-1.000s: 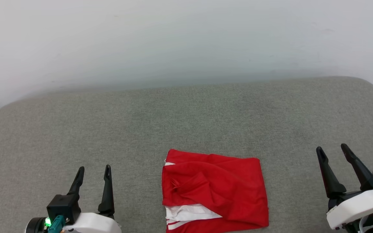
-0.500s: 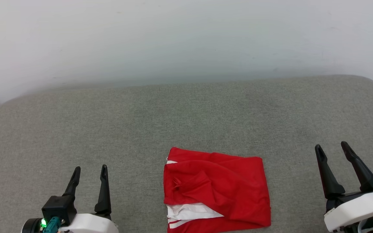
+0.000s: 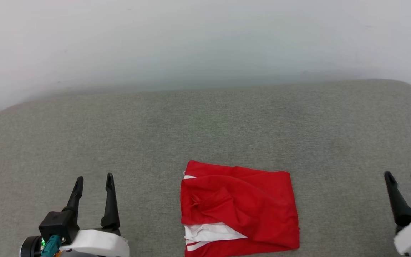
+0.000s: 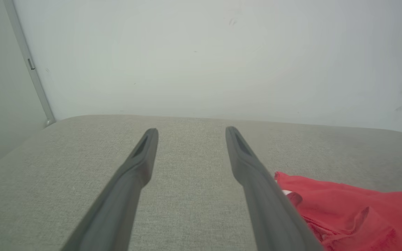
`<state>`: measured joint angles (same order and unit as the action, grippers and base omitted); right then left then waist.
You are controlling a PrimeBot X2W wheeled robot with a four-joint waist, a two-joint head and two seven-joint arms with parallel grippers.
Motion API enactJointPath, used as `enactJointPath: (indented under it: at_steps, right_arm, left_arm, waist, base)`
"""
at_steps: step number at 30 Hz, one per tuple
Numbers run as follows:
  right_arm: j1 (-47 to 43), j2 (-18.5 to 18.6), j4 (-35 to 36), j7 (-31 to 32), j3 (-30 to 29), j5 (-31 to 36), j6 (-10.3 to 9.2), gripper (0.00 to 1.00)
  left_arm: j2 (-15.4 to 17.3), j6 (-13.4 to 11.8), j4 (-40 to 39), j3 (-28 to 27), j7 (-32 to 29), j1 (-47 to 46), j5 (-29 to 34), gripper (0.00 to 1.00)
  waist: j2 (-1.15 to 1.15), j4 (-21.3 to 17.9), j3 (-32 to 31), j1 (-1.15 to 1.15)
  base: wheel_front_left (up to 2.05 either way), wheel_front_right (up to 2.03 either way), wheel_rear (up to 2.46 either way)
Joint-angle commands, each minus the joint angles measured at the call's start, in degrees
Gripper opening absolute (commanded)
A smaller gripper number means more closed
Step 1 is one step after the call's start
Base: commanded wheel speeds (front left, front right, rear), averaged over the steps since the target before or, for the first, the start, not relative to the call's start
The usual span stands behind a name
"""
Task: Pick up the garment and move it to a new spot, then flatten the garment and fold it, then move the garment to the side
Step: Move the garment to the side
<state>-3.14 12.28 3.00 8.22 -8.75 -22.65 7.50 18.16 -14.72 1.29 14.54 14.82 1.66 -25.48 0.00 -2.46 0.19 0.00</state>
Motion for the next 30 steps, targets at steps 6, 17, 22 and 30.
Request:
enactJointPath:
  at_steps: [6, 17, 22, 30]
  right_arm:
    - [2.1, 5.6, -8.9, 12.7, -7.0, -9.1, -0.02, 1.0]
    - [9.0, -6.1, -25.7, 49.7, -19.2, -26.9, -0.03, 1.0]
    - [15.2, -9.3, -31.4, 55.8, -23.6, -35.9, -0.02, 1.0]
    - [20.3, -9.9, -41.6, 55.5, -17.8, -43.8, -0.02, 0.05]
  left_arm:
    - [-1.8, -0.1, -0.7, -0.7, 0.4, -1.8, 0.7, 1.0]
    - [-4.2, 2.1, -0.6, -1.5, 0.4, -3.5, 3.1, 1.0]
    - [-5.1, 3.2, -0.1, -1.7, 0.4, -4.8, 3.8, 1.0]
    - [-5.7, 4.5, 0.8, -1.9, 0.4, -6.0, 4.8, 1.0]
  waist:
    - [0.0, 3.1, 1.6, 0.0]
    - [0.0, 9.1, 4.7, 0.0]
    - [0.0, 10.6, 6.1, 0.0]
    - [0.0, 11.8, 6.7, 0.0]
  base:
    - [0.0, 0.0, 0.0]
    - [0.0, 0.0, 0.0]
    - [0.0, 0.0, 0.0]
    - [0.0, 0.0, 0.0]
